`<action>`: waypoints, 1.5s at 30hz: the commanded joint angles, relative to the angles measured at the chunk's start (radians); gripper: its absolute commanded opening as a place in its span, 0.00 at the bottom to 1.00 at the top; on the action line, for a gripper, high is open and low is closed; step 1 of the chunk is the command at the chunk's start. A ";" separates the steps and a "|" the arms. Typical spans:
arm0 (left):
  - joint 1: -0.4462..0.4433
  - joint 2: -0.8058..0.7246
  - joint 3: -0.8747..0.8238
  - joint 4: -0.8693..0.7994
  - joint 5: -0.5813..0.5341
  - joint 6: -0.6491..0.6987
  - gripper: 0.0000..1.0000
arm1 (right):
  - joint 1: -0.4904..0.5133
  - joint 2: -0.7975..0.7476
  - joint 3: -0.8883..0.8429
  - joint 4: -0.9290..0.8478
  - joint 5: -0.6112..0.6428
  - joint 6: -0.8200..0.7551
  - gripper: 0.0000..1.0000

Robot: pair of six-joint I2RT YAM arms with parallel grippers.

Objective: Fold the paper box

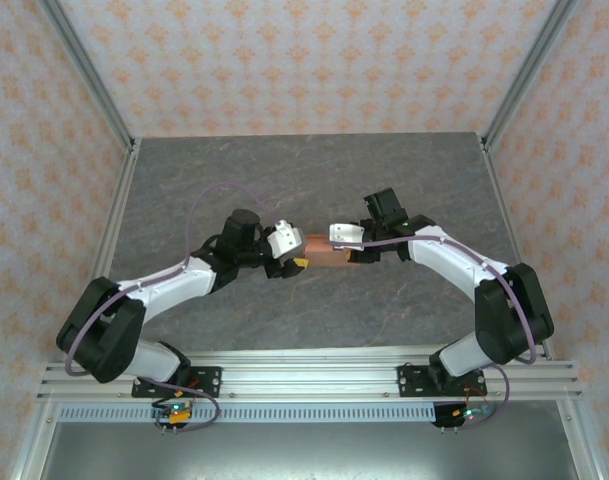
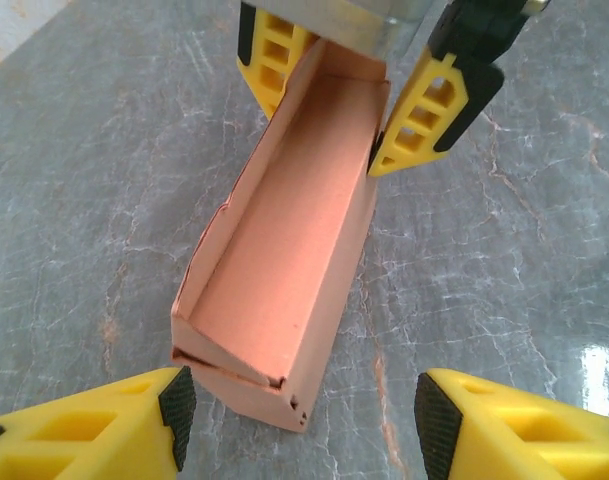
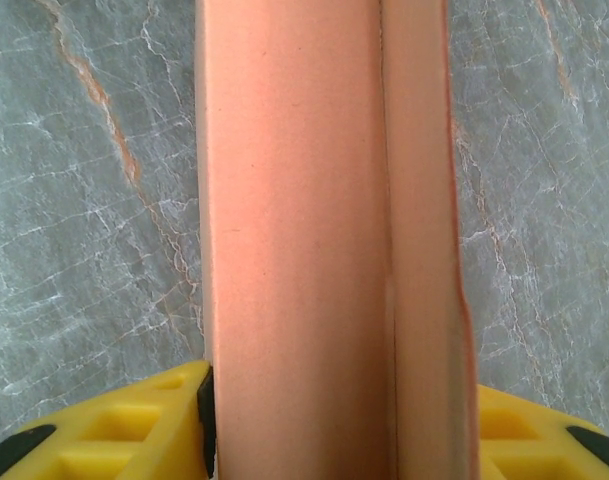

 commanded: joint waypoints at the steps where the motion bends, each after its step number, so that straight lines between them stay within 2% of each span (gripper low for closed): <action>1: 0.023 -0.077 -0.027 0.094 -0.071 -0.129 0.63 | 0.000 0.035 0.004 -0.046 0.061 0.005 0.48; 4: 0.036 -0.123 -0.016 0.111 -0.181 -0.256 0.63 | 0.001 0.039 0.004 -0.046 0.059 0.007 0.48; 5: 0.036 -0.133 -0.001 0.111 -0.252 -0.322 0.64 | 0.001 0.040 0.004 -0.045 0.057 0.006 0.48; 7: 0.035 -0.128 0.046 0.090 -0.409 -0.464 0.75 | 0.002 0.039 0.004 -0.041 0.054 0.007 0.48; 8: 0.035 -0.111 0.083 0.056 -0.477 -0.536 0.76 | 0.001 0.040 0.005 -0.040 0.051 0.008 0.48; 12: 0.036 0.045 0.241 -0.066 -0.502 -0.726 0.67 | 0.007 0.045 0.004 -0.035 0.044 0.006 0.48; 15: 0.033 0.162 0.322 -0.095 -0.455 -0.799 0.65 | 0.009 0.046 0.004 -0.035 0.042 0.006 0.48; 20: -0.001 0.228 0.343 -0.030 -0.391 -0.834 0.66 | 0.009 0.045 0.009 -0.044 0.043 0.012 0.48; 24: -0.030 0.265 0.341 -0.050 -0.376 -0.812 0.66 | 0.009 0.051 0.010 -0.045 0.047 0.014 0.48; 29: -0.050 0.280 0.286 -0.043 -0.299 -0.757 0.65 | 0.009 0.061 0.013 -0.044 0.049 0.019 0.48; 34: -0.065 0.267 0.242 -0.091 -0.327 -0.660 0.65 | 0.010 0.083 0.023 -0.054 0.061 0.018 0.48; 38: -0.066 0.290 0.232 -0.123 -0.356 -0.643 0.65 | 0.008 0.087 0.026 -0.050 0.059 0.030 0.49; 45: -0.068 0.318 0.246 -0.141 -0.414 -0.657 0.64 | -0.011 0.034 0.036 -0.093 -0.040 0.000 0.64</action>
